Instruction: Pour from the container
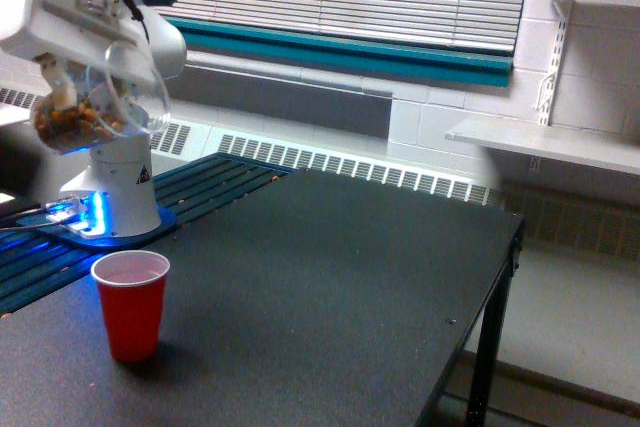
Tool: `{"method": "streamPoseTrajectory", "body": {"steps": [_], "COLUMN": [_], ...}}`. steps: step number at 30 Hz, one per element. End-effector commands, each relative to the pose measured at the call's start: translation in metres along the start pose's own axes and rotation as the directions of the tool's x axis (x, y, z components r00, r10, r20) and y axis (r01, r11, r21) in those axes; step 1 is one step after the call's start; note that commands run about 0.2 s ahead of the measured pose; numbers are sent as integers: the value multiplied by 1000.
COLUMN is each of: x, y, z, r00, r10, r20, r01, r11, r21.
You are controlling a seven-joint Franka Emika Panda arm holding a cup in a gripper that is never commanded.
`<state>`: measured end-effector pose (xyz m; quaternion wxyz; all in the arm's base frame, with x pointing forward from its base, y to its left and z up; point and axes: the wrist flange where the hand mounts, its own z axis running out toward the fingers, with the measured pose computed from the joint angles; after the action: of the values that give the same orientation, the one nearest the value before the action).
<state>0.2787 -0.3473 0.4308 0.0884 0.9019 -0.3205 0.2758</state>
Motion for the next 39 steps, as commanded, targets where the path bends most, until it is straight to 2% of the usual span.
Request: {"method": "streamPoseTrajectory", "body": {"steps": [1,15,22,27,39], "x": [-15,-60,-86,-99,-112], "y": [22,52,62,65,56], "z": [-3,9,17,20,28], "r00": [1000,999,998,996,991], "r10": [-20,-23,-24,-38,-86], "r20": [-8,24,65,86,105], "r01": [20,25,31,49,100], "r11": [999,996,993,991,985], "r21": [-34,-91,-115,-127,-137]}}
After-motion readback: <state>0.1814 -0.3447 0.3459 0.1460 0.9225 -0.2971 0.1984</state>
